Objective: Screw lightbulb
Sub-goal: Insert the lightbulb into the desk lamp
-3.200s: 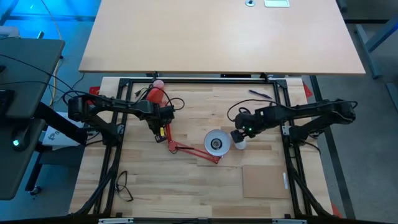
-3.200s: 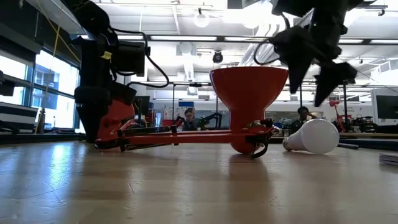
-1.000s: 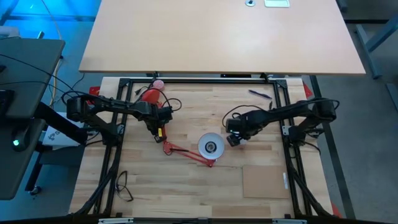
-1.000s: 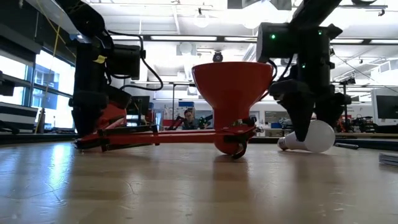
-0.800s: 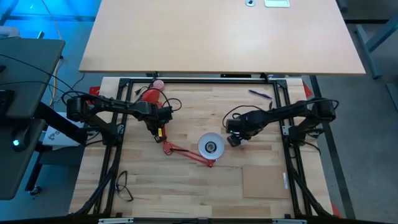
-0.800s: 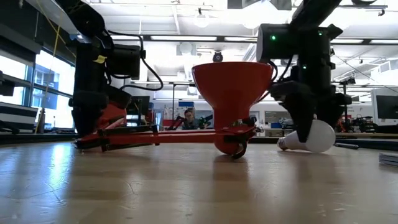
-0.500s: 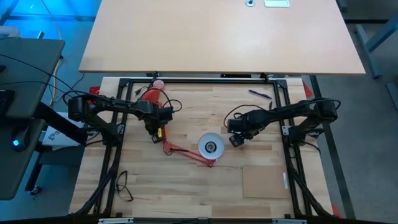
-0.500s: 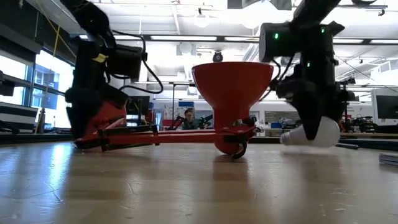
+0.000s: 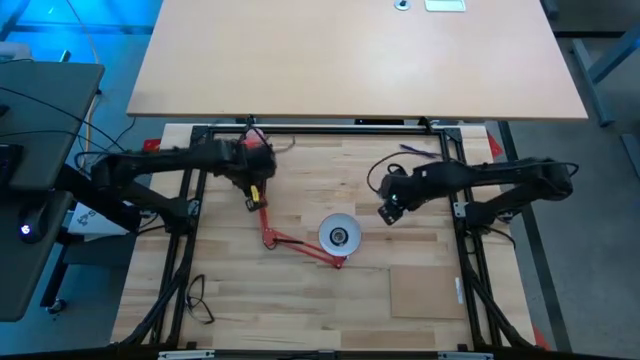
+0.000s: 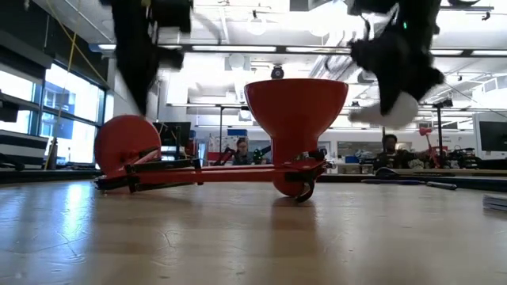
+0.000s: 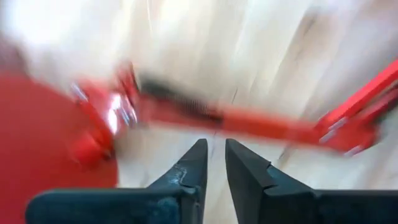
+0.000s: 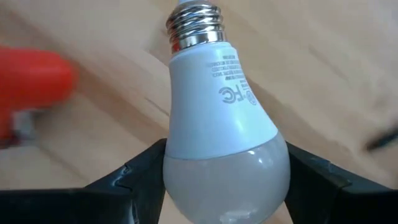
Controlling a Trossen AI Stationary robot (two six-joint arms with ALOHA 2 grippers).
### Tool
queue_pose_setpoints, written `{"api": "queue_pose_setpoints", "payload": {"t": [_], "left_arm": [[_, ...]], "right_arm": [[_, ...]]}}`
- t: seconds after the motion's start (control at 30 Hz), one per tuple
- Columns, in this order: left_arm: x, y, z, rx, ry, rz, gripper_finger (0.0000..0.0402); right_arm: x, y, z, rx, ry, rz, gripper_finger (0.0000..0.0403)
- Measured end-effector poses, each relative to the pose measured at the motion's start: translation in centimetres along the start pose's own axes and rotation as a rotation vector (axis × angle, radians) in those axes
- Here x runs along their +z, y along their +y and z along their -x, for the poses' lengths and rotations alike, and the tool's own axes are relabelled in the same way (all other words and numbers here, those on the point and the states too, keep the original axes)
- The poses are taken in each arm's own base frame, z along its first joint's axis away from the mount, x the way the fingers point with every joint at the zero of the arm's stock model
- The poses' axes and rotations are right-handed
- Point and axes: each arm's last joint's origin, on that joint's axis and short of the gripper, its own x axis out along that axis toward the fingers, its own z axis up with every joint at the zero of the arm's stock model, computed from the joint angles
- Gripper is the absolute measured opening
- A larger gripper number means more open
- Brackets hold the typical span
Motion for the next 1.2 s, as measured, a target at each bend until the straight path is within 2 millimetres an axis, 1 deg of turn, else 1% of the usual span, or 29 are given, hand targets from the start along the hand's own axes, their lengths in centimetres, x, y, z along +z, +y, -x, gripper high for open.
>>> {"api": "queue_pose_setpoints", "payload": {"t": [0.07,0.13,0.23,0.27,0.33,0.4,0.5,0.57,0.67,0.77,0.8,0.9,1.2], "left_arm": [[1.8,0.0,3.1,-0.027,-0.139,-0.017,0.0073],[3.6,-0.1,6.6,-0.048,-0.306,-0.054,0.0094],[6.0,-0.7,12.1,-0.080,-0.593,-0.179,0.0134],[6.6,-1.1,13.6,-0.079,-0.678,-0.241,0.0149],[7.5,-1.9,16.1,-0.052,-0.816,-0.368,0.0180],[8.1,-2.7,17.8,-0.014,-0.916,-0.501,0.0210],[8.6,-3.8,18.7,0.048,-0.981,-0.677,0.0248],[8.9,-4.8,18.5,0.064,-0.997,-0.767,0.0266],[9.2,-6.7,17.9,0.076,-0.994,-0.910,0.0279],[9.5,-8.5,17.5,0.115,-1.010,-1.038,0.0282],[9.6,-9.0,17.4,0.143,-1.018,-1.055,0.0282],[10.2,-9.9,17.4,0.208,-1.050,-1.038,0.0283],[9.8,-11.3,17.3,0.164,-1.058,-1.083,0.0283]], "right_arm": [[0.9,0.7,1.9,0.087,-0.077,0.059,0.0247],[2.0,1.6,4.2,0.191,-0.154,0.140,0.0247],[3.4,2.8,7.3,0.325,-0.263,0.234,0.0247],[3.7,3.1,8.1,0.352,-0.289,0.252,0.0247],[4.2,3.4,9.6,0.404,-0.319,0.295,0.0247],[4.6,3.9,10.8,0.477,-0.325,0.333,0.0247],[5.2,4.6,12.6,0.597,-0.363,0.369,0.0247],[5.4,4.9,13.7,0.657,-0.399,0.401,0.0247],[5.8,5.4,14.8,0.728,-0.427,0.437,0.0247],[6.2,5.9,15.3,0.772,-0.417,0.459,0.0247],[6.3,6.1,15.4,0.789,-0.410,0.474,0.0247],[6.5,6.8,15.1,0.794,-0.380,0.499,0.0247],[6.8,7.6,14.5,0.848,-0.313,0.565,0.0247]]}}
